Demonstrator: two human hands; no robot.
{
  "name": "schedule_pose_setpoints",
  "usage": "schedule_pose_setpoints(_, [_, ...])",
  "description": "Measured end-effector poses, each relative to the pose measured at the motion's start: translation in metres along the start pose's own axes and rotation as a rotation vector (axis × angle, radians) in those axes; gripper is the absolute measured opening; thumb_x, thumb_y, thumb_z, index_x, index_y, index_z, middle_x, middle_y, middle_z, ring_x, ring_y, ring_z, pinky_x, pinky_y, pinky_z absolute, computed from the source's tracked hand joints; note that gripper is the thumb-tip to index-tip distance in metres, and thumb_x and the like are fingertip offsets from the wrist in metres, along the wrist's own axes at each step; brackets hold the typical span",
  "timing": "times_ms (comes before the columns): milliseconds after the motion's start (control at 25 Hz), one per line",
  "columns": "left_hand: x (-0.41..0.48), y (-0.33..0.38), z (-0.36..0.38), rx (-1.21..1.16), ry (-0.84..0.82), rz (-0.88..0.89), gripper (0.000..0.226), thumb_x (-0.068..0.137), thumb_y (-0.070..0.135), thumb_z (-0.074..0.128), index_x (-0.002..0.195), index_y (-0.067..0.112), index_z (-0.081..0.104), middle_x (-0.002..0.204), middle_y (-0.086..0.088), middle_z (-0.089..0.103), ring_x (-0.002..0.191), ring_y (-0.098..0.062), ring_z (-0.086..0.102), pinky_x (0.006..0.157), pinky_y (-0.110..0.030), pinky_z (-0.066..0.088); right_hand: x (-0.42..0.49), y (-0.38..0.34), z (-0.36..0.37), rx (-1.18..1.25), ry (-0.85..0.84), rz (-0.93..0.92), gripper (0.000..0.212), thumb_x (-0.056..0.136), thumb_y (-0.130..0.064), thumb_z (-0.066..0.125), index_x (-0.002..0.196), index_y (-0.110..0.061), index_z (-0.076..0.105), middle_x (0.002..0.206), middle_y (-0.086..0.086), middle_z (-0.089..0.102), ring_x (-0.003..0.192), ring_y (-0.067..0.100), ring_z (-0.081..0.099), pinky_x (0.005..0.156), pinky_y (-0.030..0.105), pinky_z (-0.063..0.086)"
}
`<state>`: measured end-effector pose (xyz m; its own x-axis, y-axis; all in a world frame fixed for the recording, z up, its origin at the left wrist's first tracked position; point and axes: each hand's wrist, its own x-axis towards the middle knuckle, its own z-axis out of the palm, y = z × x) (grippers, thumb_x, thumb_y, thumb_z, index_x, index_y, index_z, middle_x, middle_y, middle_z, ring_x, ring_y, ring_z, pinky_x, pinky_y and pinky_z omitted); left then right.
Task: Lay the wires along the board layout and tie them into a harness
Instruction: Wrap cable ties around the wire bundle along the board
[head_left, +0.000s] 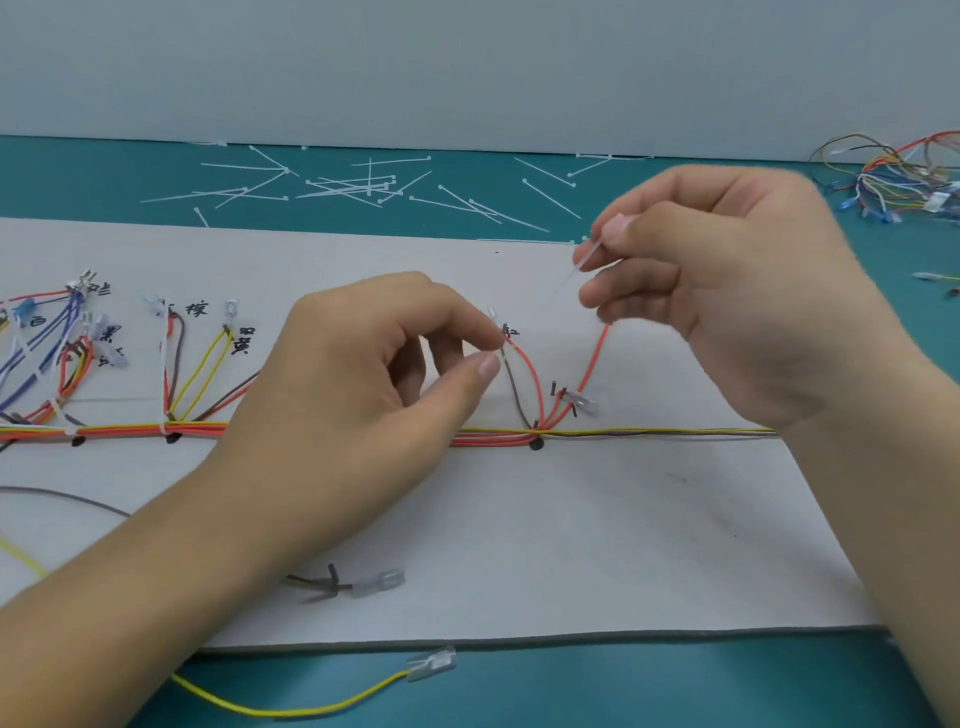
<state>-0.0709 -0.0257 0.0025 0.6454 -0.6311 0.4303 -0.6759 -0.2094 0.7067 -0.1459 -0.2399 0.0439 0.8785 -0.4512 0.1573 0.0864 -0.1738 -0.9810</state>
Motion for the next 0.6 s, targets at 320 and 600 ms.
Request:
schedule_pose_setpoints(320, [-0.002,-0.005,0.004,0.214,-0.248,0.039,0.003,0.083,0.037,0.082,0.086,0.036,0.082,0.082,0.017,0.061,0.072,-0.002,0.055,0.063,-0.030,0.046,0.002,0.012,0.009,-0.387,0.132,-0.072,0.013,0.081,-0.009,0.061,0.073,-0.012,0.070,0.067,0.007,0.074,0.055,0.016,0.074,0.060,0.043,0.062])
schedule_pose_setpoints(600, [0.002,0.002,0.007,0.317,-0.315,0.079,0.005,0.089,0.030,0.073,0.084,0.030,0.073,0.083,0.014,0.054,0.071,-0.005,0.050,0.066,-0.030,0.039,0.000,0.018,0.020,-0.496,-0.048,-0.036,0.015,0.085,-0.005,0.063,0.076,-0.015,0.070,0.071,0.006,0.075,0.057,0.014,0.073,0.064,0.047,0.062])
